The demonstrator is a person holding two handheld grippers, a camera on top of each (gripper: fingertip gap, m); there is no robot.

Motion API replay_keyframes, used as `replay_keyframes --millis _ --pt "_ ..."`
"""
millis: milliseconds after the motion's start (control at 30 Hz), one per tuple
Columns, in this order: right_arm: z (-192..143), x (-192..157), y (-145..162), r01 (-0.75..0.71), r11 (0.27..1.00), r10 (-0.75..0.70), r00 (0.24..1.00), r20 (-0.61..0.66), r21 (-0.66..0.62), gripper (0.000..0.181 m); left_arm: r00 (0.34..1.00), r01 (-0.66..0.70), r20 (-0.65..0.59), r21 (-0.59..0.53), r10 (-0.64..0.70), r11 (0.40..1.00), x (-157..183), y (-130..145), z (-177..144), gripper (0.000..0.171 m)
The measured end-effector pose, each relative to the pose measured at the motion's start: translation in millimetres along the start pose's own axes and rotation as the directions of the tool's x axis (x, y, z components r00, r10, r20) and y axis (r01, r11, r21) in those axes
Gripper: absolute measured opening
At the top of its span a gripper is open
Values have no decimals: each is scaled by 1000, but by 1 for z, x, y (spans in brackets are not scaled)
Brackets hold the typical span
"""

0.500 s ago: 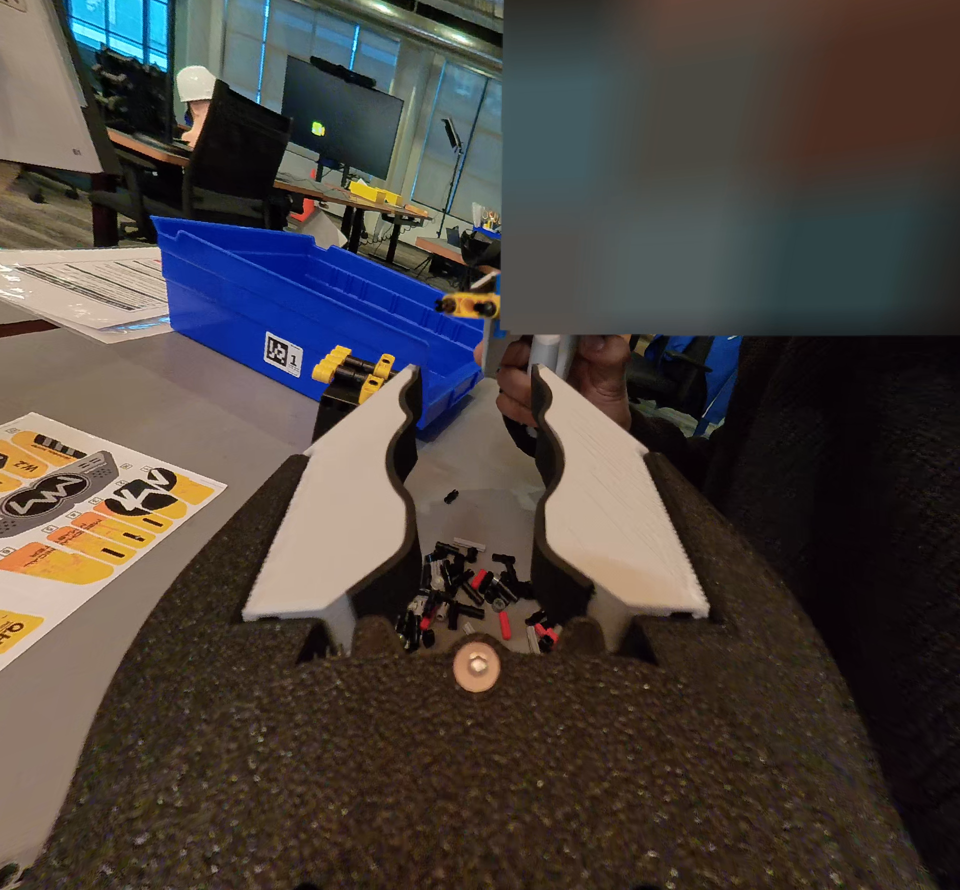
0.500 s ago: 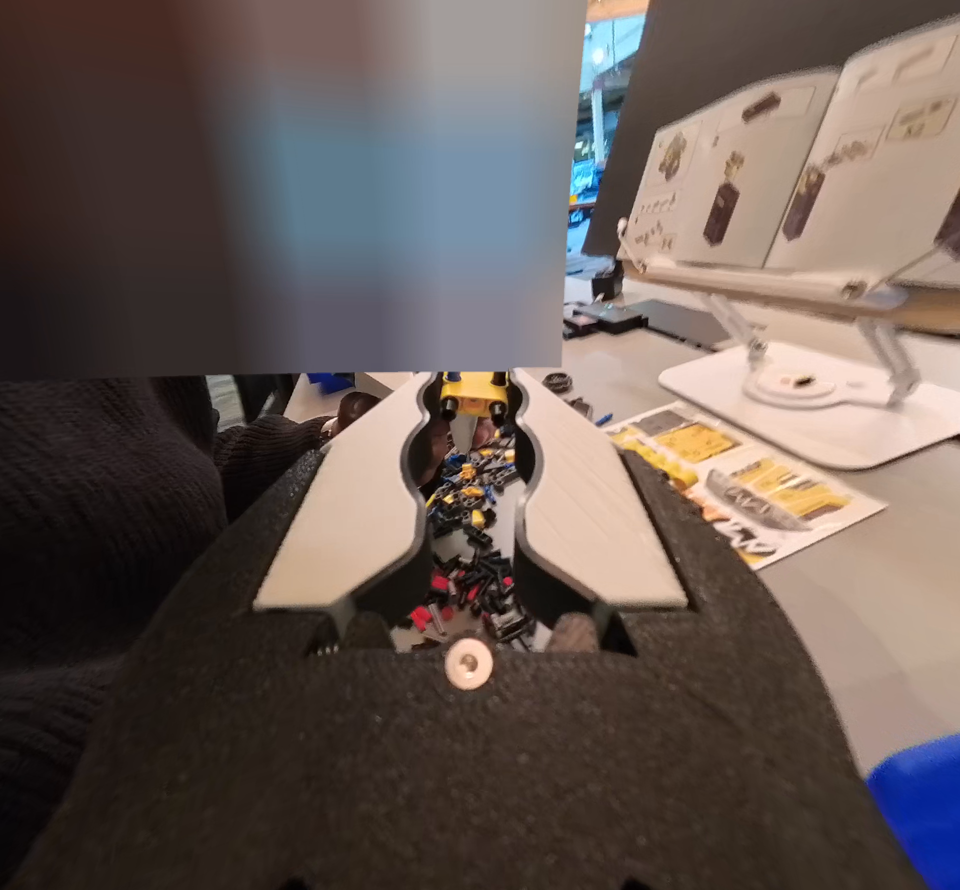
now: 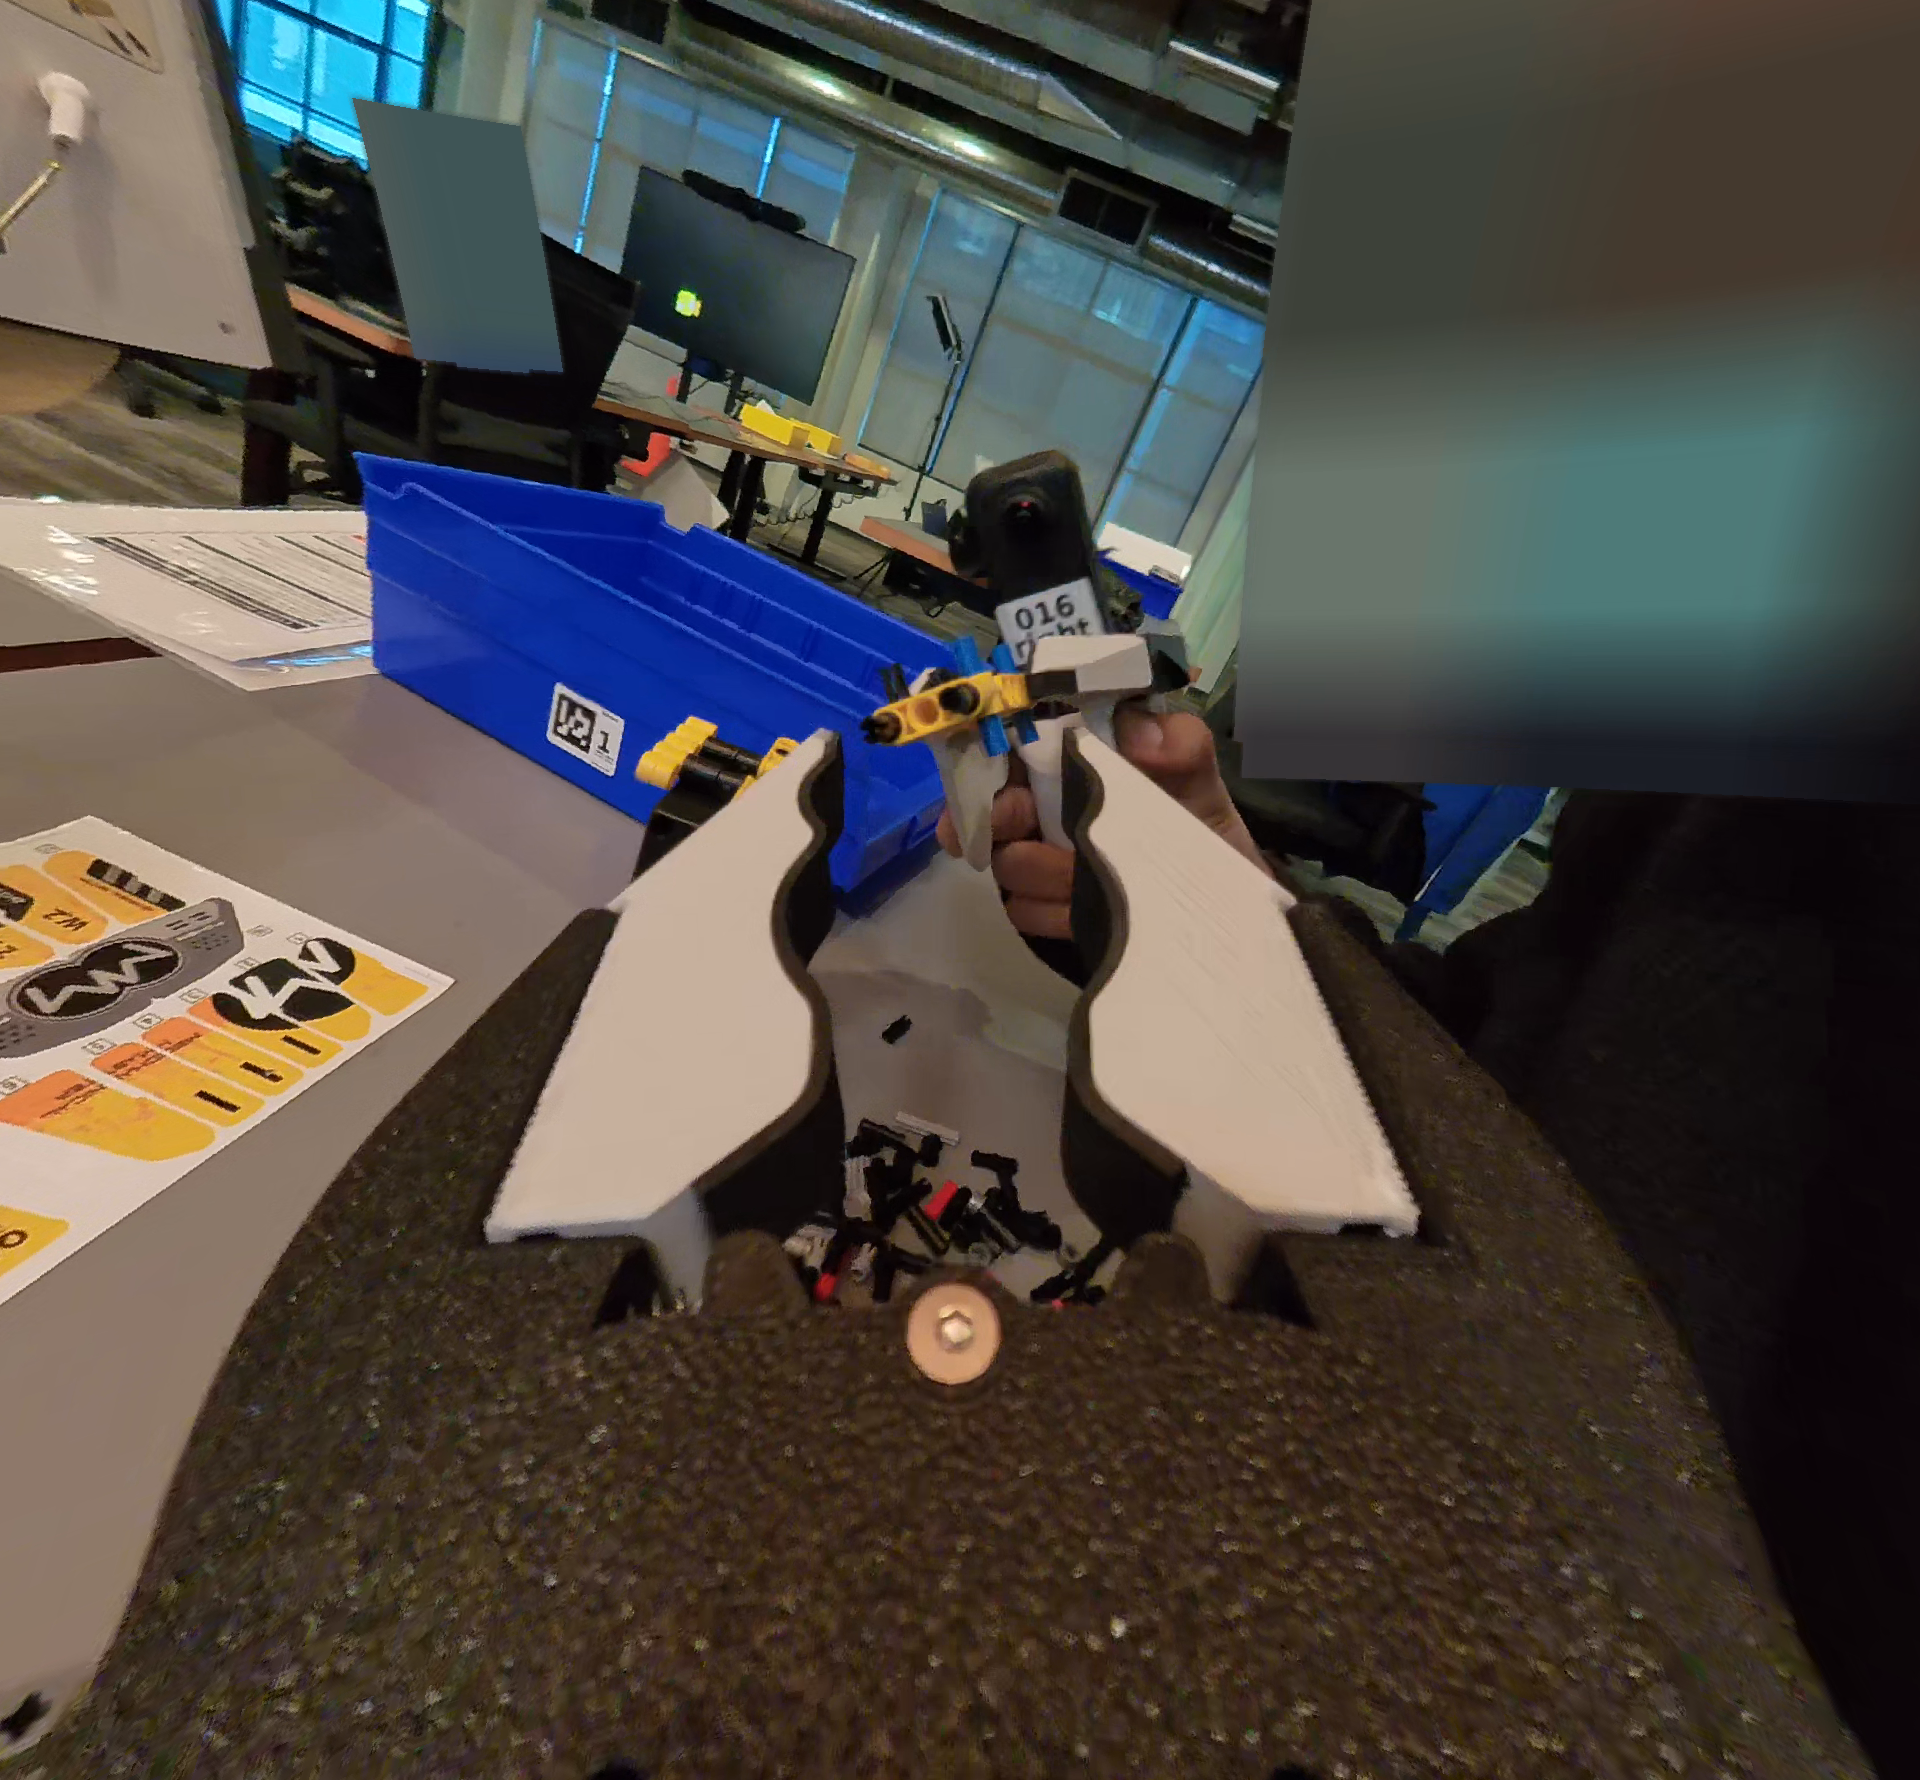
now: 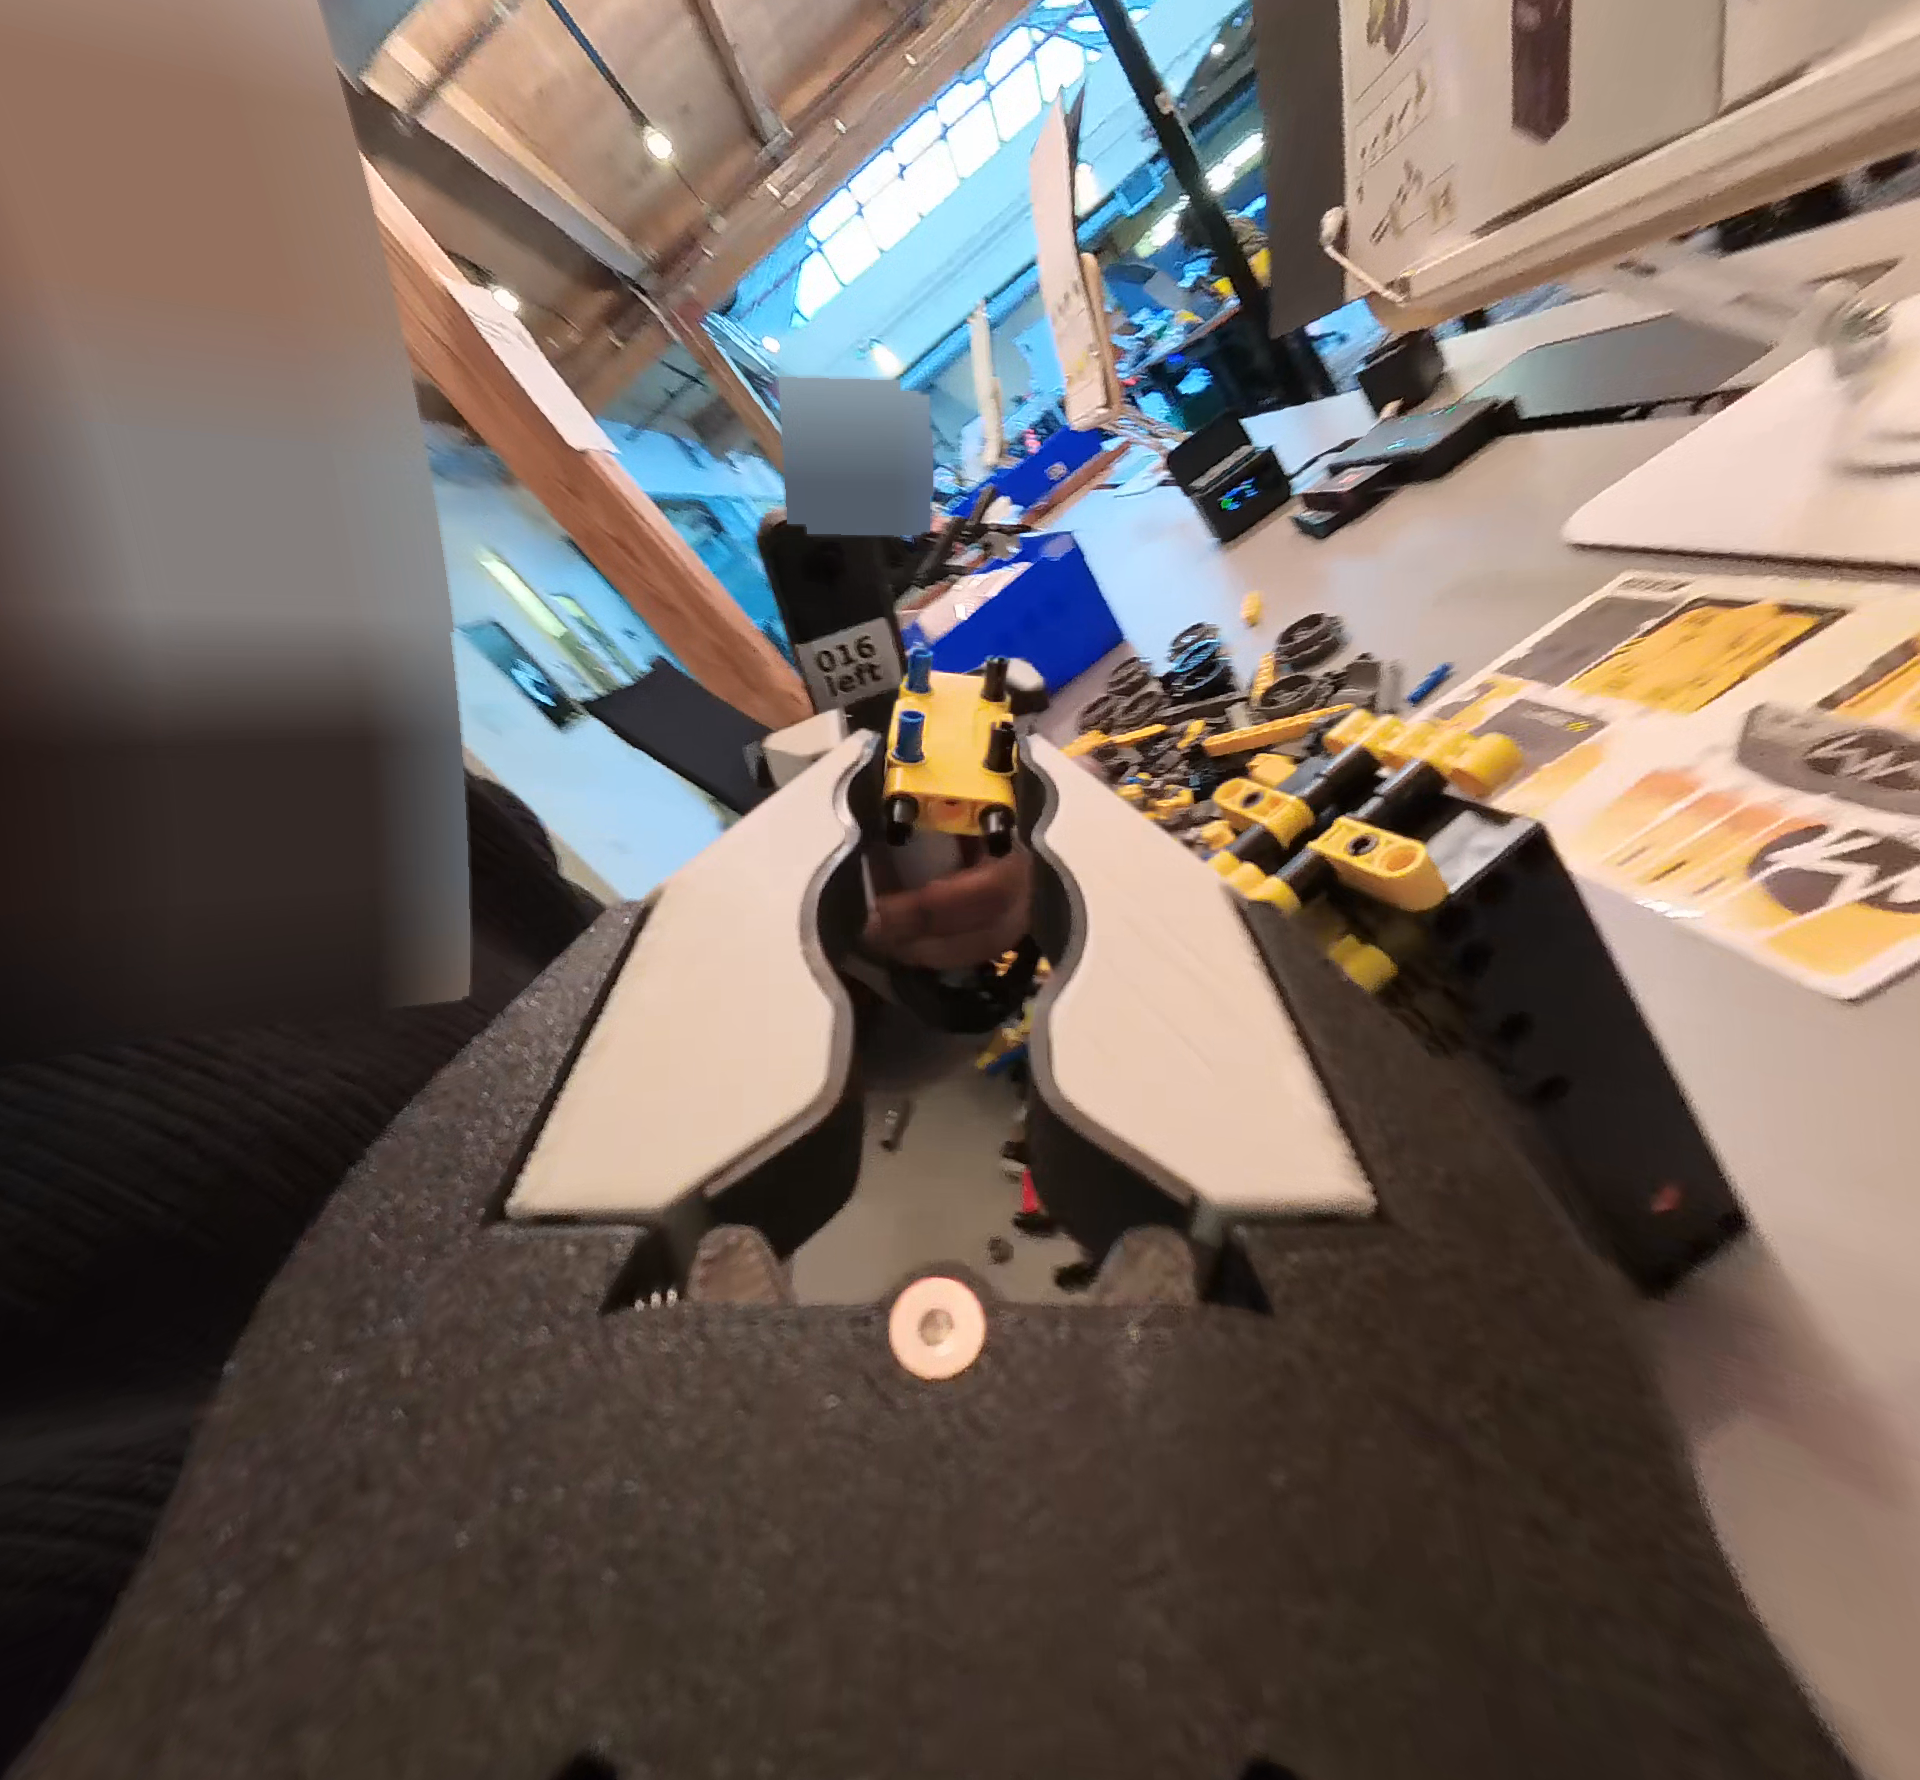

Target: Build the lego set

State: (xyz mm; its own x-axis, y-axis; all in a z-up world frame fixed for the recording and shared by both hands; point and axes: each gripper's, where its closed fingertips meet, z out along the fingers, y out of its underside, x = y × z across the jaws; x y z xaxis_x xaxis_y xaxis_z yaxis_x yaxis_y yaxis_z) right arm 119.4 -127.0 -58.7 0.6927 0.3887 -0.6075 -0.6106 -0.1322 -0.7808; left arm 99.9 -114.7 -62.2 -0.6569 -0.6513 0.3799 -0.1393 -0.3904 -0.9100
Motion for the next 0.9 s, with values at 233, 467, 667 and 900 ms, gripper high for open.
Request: replay_keyframes --millis 233,467,667,900 --pt "5 1 12 -7 999 8 1000 18 -41 24 993 116 -21 -31 -117 993 -3 5 2 29" --pt "5 4 11 48 998 -48 999 1 -28 27 958 277 -82 2 -275 961 -7 0 -1 24" --pt "-2 13 3 121 993 -122 989 -81 -14 43 951 302 -73 27 -300 953 -13 -4 -4 23" --pt "-1 12 5 95 995 -96 994 -61 -13 43 950 309 -71 43 -305 950 -15 -7 -6 23"
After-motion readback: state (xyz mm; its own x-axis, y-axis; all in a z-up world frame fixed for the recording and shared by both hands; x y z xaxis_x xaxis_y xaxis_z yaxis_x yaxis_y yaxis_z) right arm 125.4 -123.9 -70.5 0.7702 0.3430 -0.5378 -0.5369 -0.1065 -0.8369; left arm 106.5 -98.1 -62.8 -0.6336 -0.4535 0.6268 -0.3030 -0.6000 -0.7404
